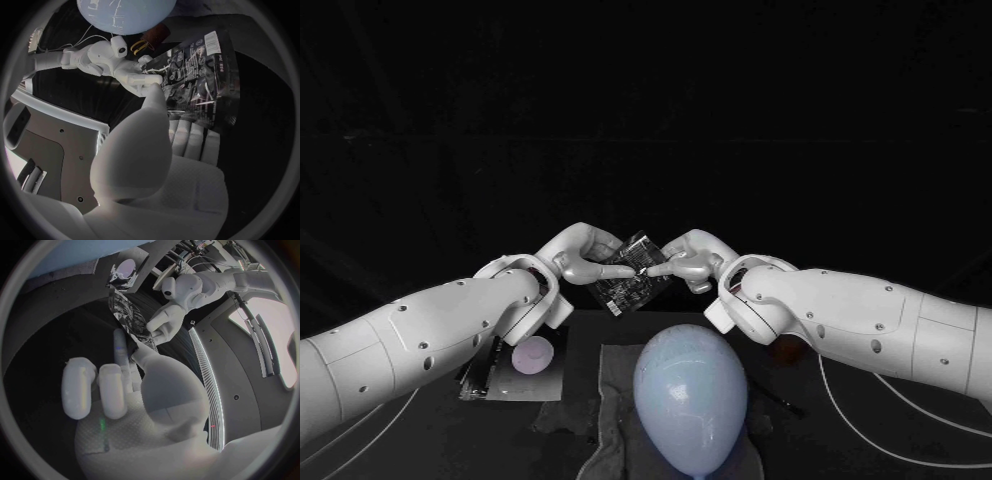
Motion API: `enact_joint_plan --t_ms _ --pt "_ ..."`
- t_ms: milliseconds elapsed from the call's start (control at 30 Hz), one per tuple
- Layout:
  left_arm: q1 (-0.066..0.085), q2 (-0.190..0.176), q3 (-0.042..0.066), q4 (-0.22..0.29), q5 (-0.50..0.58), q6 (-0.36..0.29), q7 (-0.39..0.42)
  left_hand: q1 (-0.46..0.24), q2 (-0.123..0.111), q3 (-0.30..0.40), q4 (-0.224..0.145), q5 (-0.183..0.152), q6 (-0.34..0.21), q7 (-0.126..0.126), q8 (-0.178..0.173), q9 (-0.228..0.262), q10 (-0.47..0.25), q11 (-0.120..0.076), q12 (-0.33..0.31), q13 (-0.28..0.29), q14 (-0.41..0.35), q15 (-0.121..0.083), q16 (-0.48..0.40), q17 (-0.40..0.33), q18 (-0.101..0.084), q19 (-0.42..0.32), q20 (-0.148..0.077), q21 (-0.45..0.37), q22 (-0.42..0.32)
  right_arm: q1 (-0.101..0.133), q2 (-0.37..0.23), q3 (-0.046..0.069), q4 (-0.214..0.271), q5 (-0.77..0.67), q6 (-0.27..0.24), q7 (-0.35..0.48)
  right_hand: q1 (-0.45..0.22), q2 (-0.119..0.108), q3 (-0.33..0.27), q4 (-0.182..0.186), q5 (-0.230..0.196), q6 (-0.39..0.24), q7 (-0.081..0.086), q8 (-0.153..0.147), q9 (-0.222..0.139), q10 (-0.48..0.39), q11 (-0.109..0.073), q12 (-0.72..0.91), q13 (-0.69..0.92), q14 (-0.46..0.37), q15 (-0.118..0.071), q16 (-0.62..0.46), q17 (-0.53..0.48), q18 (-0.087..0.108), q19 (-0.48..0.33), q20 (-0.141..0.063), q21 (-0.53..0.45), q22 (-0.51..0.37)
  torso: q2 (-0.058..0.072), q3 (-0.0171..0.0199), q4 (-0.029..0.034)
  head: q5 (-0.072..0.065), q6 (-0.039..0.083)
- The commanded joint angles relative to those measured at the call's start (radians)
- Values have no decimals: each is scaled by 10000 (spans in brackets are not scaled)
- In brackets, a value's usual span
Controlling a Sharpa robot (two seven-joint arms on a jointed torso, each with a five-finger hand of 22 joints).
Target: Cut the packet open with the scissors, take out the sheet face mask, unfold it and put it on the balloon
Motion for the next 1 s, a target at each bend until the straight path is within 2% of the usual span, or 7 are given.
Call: enact_joint_plan --t_ms 33,267,300,633,900,967,1000 --pt "-21 70 -3 -20 -395 388 -171 108 216 -84 9 -48 259 -100 119 18 314 -98 65 23 208 -99 -9 73 245 261 -2 82 16 21 -20 34 77 -217 140 -31 -84 29 172 -1 59 -58 -6 41 473 240 -189 -18 8 381 -46 31 -12 -126 35 -67 -50 1072 5 -2 -3 -2 -30" --pt "-36 140 -10 -95 -390 271 -258 411 491 -231 33 -48 431 -148 147 -40 543 -173 -25 -35 488 -189 -58 192 437 644 -7 206 44 27 -105 65 341 -304 289 -48 -84 29 172 -1 59 -58 -6 41 473 240 -189 -18 8 381 -46 31 -12 -126 35 -67 -50 1072 4 4 4 12 -110" --pt "-37 144 -10 -100 -395 251 -277 511 577 -230 23 -48 492 -175 167 -45 609 -196 -29 -43 559 -216 -48 222 460 724 -15 240 56 27 -119 71 372 -324 296 -51 -452 -444 1269 230 52 -102 -16 175 678 292 -193 -12 67 380 -54 38 -16 -126 46 -73 -69 1105 0 1 4 12 -109" --pt "-41 53 -13 -111 -358 119 -335 1989 1766 563 -50 -42 1697 -585 772 30 1766 -720 218 -8 1547 -737 273 631 468 1784 -623 1258 590 37 -298 100 505 -512 327 -111 -452 -444 1269 230 52 -102 -16 175 678 292 -193 -12 67 380 -54 38 -16 -126 46 -73 -69 1105 -14 -5 14 -13 -74" --pt "-48 -57 -17 -65 -131 279 -279 1866 1960 938 -14 -49 1507 -609 839 97 1882 -716 73 -104 1735 -745 78 653 384 1595 -767 1747 945 40 -312 101 495 -501 209 27 -513 -696 1588 377 52 -220 19 187 755 172 -159 -60 63 325 -34 -41 -257 -66 -119 -67 -300 942 -21 -6 7 7 -22" --pt "-53 -76 -19 -45 -74 333 -262 1823 2001 1018 -3 -45 1436 -604 845 114 1868 -699 9 -141 1731 -723 5 649 366 1522 -772 1821 1006 40 -291 100 473 -438 206 138 -643 -1117 1485 389 38 -518 164 38 729 -452 0 -115 -67 249 80 -150 -544 1 -342 -9 -597 719 -17 -4 6 9 -18" --pt "-59 -83 -20 -35 -39 359 -254 1805 2012 1046 -1 -45 1414 -603 848 120 1863 -693 -15 -154 1728 -716 -22 648 359 1495 -772 1846 1026 40 -279 99 458 -405 225 192 -1141 -1718 1129 590 -26 -1052 442 -321 578 -1221 223 -84 -239 75 298 -395 -1172 124 -788 113 -1188 270 -13 -4 6 7 -10"
